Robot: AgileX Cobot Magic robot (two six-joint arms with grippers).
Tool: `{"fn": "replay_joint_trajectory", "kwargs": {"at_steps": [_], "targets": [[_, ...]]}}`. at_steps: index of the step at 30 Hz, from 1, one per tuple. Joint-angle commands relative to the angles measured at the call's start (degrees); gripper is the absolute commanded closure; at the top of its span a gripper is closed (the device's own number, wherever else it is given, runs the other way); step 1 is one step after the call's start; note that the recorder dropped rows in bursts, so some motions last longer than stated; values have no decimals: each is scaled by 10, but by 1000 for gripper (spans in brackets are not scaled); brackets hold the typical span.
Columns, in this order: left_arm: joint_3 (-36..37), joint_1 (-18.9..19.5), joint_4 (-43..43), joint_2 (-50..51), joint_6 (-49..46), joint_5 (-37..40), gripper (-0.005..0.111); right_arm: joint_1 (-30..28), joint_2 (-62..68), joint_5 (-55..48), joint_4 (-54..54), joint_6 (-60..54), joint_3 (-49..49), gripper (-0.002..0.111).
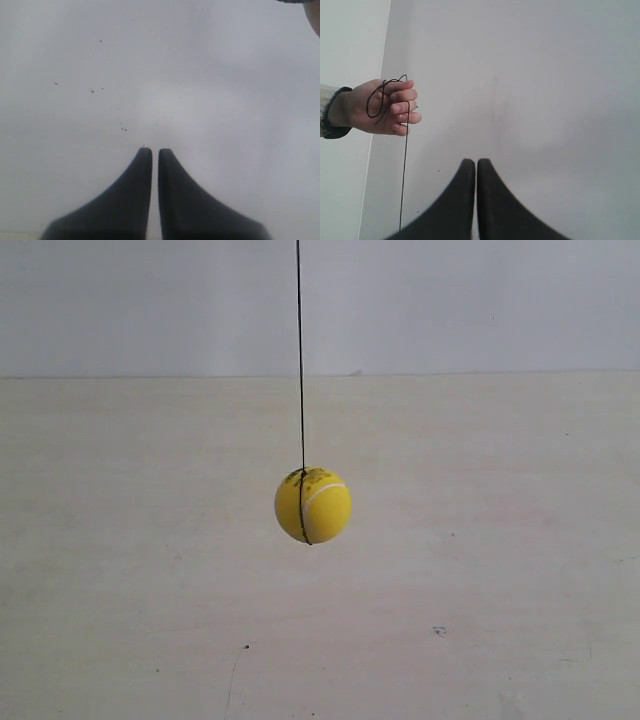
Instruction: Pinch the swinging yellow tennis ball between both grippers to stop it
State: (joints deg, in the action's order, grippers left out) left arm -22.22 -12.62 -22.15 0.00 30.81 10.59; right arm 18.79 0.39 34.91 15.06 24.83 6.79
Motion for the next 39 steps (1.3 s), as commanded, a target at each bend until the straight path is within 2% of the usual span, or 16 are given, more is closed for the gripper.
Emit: {"fn": "replay_joint_trajectory", "kwargs": {"at_steps": [1,5,35,39], "targets": [[-9,1,25,0,5,39,102,2,-4,-13,-6,0,-3,108],[-9,1,25,0,5,61,102,2,-4,-18,-6,0,-3,108],[-8,1,12,0,5,61,102,2,-4,-24,-6,8,-3,108],[-8,1,59,0,5,61,102,2,-4,-24,-6,8,-3,108]]}}
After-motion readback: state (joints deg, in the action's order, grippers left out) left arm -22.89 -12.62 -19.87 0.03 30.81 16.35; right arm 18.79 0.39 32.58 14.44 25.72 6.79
